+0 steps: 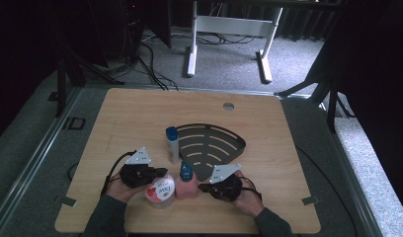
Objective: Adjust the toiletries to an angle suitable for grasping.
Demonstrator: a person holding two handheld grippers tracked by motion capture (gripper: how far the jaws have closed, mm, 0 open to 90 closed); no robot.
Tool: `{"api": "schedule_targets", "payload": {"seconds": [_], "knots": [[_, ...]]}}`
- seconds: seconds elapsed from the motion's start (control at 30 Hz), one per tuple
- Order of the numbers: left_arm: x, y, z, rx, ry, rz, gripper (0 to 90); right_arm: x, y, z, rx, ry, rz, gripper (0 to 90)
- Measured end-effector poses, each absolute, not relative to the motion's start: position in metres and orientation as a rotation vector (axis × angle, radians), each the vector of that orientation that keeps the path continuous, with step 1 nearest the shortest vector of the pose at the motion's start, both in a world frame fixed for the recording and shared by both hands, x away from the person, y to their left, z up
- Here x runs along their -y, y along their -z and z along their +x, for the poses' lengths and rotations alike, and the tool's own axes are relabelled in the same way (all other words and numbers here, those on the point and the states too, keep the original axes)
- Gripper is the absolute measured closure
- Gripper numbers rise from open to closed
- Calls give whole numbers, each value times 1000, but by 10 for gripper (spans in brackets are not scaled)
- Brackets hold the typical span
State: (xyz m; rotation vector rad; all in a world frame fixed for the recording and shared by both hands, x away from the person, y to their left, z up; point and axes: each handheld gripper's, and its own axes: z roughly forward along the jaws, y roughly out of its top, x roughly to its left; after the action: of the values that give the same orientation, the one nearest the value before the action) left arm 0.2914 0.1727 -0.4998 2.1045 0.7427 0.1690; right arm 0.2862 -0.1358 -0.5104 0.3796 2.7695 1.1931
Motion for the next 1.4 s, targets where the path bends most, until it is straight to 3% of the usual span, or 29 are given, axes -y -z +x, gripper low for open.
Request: {"api": "schedule_targets", "payload": {"seconds": [0.5, 1.4], "knots": [[-176, 501, 293, -775, -180, 2084, 899, 129, 510, 272, -2795, -1216, 320, 900], [-171, 497, 291, -761, -206, 2069, 898, 102, 511, 311, -2757, -1240, 396, 900]]}}
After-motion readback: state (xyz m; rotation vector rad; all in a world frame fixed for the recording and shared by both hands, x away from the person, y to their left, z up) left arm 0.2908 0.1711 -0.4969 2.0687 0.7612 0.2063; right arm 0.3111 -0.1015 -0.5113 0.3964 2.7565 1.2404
